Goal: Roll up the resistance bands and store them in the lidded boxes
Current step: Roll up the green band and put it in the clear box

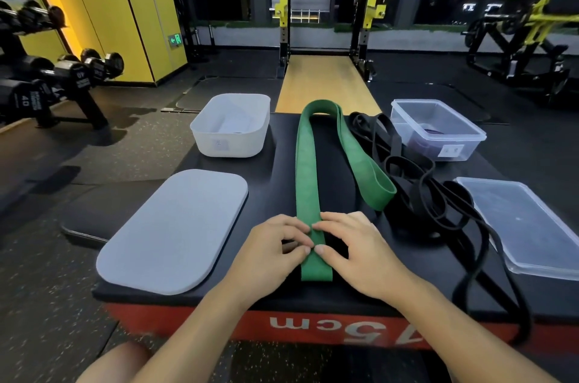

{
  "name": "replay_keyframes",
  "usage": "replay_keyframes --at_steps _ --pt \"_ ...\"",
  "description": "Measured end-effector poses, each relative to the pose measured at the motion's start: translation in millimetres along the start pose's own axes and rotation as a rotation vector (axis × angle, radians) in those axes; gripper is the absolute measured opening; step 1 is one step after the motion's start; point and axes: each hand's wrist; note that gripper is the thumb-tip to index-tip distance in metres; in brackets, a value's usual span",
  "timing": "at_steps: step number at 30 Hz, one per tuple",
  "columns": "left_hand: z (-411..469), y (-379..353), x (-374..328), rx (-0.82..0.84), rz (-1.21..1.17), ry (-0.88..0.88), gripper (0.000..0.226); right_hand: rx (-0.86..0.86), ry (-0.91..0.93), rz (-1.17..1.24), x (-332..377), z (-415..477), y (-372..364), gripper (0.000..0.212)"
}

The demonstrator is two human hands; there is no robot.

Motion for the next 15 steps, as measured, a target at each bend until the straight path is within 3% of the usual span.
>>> replay_keyframes --at_steps 8,12,15 --pt "-4 -2 1 0.015 0.17 -0.076 0.015 0.034 0.038 0.099 3 -7 6 0.067" --pt "-12 -6 3 -0.087 0.368 -0.181 0.013 -0.023 0.14 0.183 6 -14 6 0.019" --pt "-15 -7 4 -0.118 0.461 -0.242 0.013 -0.038 0.245 0.166 8 -17 4 0.006"
Point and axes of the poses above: each hand's wrist, its own z-axis towards the middle knuckle, its own y-axis out of the back of the hand, x = y × z, and after that the axes turned 9 degrees about y, right-handed
